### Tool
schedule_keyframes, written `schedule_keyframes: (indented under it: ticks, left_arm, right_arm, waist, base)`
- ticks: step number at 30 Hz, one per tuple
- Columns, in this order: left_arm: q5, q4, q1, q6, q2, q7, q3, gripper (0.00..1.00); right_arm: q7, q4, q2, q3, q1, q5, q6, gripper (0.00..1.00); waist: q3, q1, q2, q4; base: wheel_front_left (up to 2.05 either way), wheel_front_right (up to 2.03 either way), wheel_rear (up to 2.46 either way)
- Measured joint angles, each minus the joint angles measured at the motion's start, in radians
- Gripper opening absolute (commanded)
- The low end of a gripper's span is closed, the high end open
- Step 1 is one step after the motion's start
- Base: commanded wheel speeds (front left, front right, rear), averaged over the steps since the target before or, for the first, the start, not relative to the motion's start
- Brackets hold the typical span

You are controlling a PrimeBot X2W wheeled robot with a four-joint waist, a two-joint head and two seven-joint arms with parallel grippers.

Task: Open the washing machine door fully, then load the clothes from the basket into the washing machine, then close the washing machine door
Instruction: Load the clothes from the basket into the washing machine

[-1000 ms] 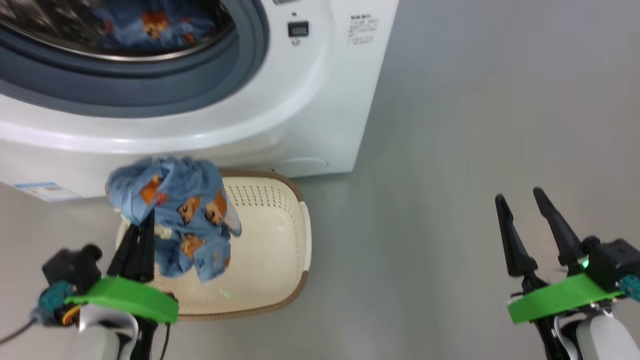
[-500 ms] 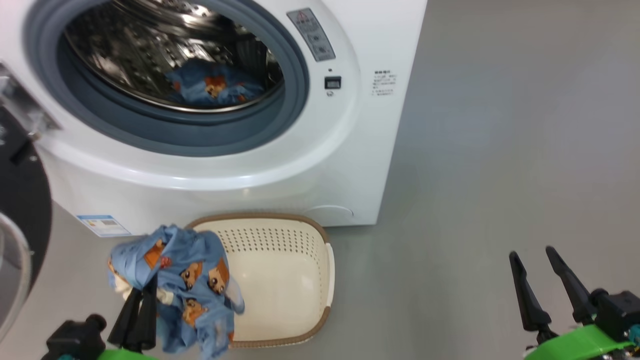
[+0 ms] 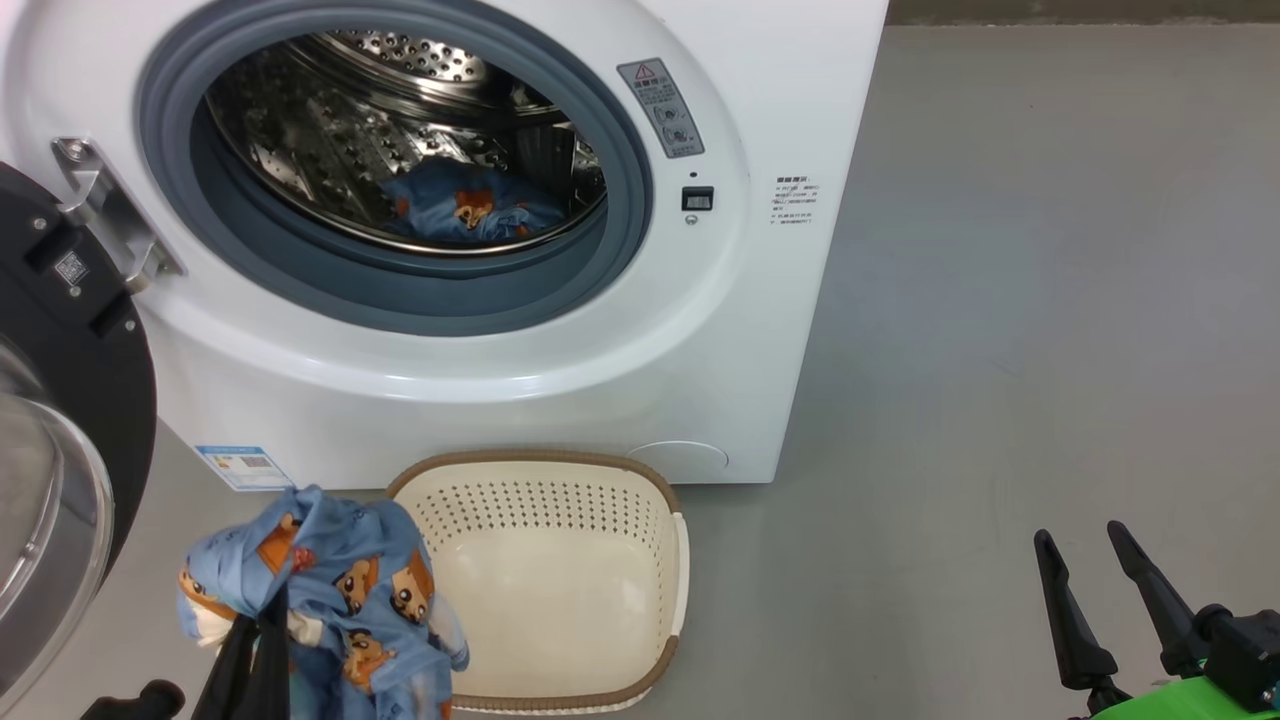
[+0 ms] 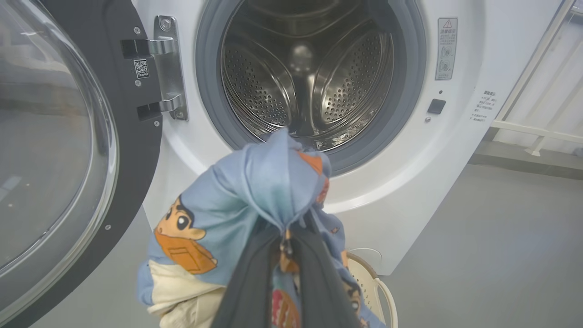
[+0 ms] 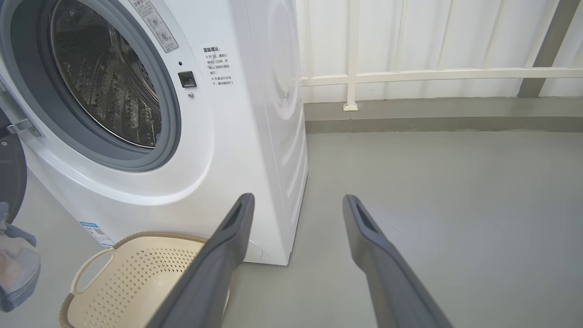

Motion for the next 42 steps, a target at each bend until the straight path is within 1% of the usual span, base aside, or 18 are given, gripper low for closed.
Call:
schedule_keyframes:
  ticks: [8, 12, 18, 24, 28, 29, 32, 38, 42]
  left_arm:
    - [0.007, -0.01, -0.006, 0.0, -0.016, 0.0, 0.006, 0.0]
    - [0.001, -0.004, -0.055, 0.0, -0.018, 0.0, 0.006, 0.0]
    - [-0.023, 0.022, -0.255, 0.0, -0.008, 0.0, 0.025, 0.0]
    - [-0.032, 0.081, -0.466, 0.0, 0.039, 0.0, 0.055, 0.0]
    - [-0.038, 0.164, -0.607, 0.0, 0.079, 0.0, 0.064, 0.0]
    - [-0.038, 0.164, -0.607, 0.0, 0.079, 0.0, 0.064, 0.0]
    - [-0.038, 0.249, -0.711, 0.0, 0.116, 0.0, 0.056, 0.0]
    - [-0.038, 0.462, -0.904, 0.0, 0.169, -0.001, 0.012, 0.0]
    - [-0.043, 0.611, -1.016, 0.0, 0.185, -0.001, -0.035, 0.0]
  right_arm:
    - [0.0, -0.009, 0.001, -0.002, -0.002, 0.0, 0.0, 1.0]
    - [0.0, -0.011, 0.003, -0.001, -0.006, 0.0, 0.0, 1.0]
    - [0.0, -0.014, 0.021, 0.01, -0.08, 0.0, 0.0, 1.0]
    - [0.0, -0.013, 0.038, 0.021, -0.151, 0.0, 0.0, 1.0]
    - [0.0, -0.013, 0.054, 0.037, -0.194, 0.0, 0.0, 1.0]
    - [0.0, -0.013, 0.054, 0.037, -0.194, 0.0, 0.0, 1.0]
    - [0.0, -0.012, 0.064, 0.04, -0.217, 0.0, 0.0, 1.0]
    - [0.0, -0.013, 0.086, 0.056, -0.258, 0.006, 0.0, 1.0]
    - [0.0, -0.011, 0.098, 0.076, -0.271, 0.006, 0.0, 1.0]
  waist:
    - [0.029, 0.0, 0.0, -0.001]
    - [0.057, 0.0, -0.0001, -0.007]
    - [0.128, 0.0, 0.0, -0.027]
    - [0.202, 0.0, 0.0, -0.064]
    - [0.253, 0.0, 0.0, -0.1]
    - [0.253, 0.0, 0.0, -0.1]
    - [0.291, 0.0, 0.0, -0.131]
    - [0.362, 0.0, 0.0, -0.199]
    - [0.402, 0.0, 0.0, -0.24]
  base:
    - [0.0, 0.0, 0.0]
    - [0.0, 0.0, 0.0]
    - [0.0, 0.0, 0.0]
    - [0.0, 0.0, 0.0]
    - [0.0, 0.0, 0.0]
    - [0.0, 0.0, 0.0]
    - [0.0, 0.0, 0.0]
    - [0.0, 0.0, 0.0]
    - [0.0, 0.0, 0.0]
